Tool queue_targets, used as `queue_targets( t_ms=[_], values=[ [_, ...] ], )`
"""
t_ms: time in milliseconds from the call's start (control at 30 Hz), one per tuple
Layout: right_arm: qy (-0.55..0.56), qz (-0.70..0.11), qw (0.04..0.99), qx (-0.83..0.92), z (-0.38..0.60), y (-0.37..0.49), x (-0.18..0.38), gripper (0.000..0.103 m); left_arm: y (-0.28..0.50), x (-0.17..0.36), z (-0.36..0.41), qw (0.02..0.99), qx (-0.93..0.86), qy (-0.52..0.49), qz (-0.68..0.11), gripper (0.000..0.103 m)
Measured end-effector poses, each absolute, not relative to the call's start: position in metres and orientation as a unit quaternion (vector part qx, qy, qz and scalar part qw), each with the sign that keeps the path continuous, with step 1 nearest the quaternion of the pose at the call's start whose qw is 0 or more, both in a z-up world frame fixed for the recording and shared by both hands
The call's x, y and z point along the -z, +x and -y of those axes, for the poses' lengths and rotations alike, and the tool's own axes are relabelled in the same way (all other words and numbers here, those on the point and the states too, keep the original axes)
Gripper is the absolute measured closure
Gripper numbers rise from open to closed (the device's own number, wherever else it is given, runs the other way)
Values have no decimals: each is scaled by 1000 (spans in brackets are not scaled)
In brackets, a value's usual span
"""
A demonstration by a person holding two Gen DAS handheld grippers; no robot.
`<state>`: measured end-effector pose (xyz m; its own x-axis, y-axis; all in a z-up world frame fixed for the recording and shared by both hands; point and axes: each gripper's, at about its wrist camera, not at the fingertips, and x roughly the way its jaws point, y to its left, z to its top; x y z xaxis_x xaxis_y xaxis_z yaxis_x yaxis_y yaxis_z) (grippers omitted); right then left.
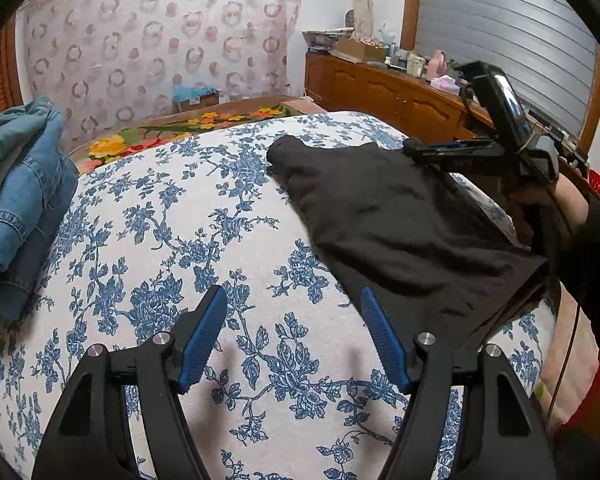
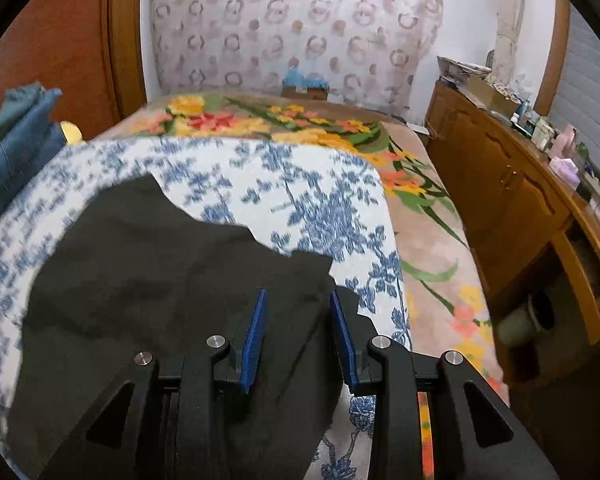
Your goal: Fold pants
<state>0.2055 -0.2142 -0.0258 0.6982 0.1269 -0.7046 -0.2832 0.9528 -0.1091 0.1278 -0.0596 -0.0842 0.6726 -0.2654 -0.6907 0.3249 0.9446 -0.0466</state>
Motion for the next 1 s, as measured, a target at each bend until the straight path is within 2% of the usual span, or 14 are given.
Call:
queue_targets(
  t_ms=[33, 67, 100, 200, 467, 567, 600, 1000],
  values=[
    [-105, -376, 914, -112, 214, 206, 28, 69, 128, 84, 59, 914, 161, 40, -371, 32],
    [-102, -376, 914, -113, 217, 210, 26, 81, 128, 85, 59, 913, 160, 40, -372, 32],
    [-98, -375, 914, -122, 217, 215, 23, 98, 128, 86, 59, 913, 160, 39, -373, 32],
    [-90, -359, 920, -131, 234, 213, 15, 100, 128, 87, 59, 913, 160, 39, -374, 32],
    [-63, -370, 924, -81, 267, 212, 17, 99, 127, 87, 63, 912, 163, 41, -374, 32],
    [-66, -365, 926, -73, 264, 207, 15, 78, 125, 86, 65, 912, 164, 42, -373, 32],
    [-65, -361, 927, -78, 263, 205, 15, 75, 124, 85, 66, 912, 166, 44, -373, 32],
    [-57, -325, 932, -150, 249, 108, 5, 72, 119, 84, 77, 909, 178, 51, -372, 32]
  ],
)
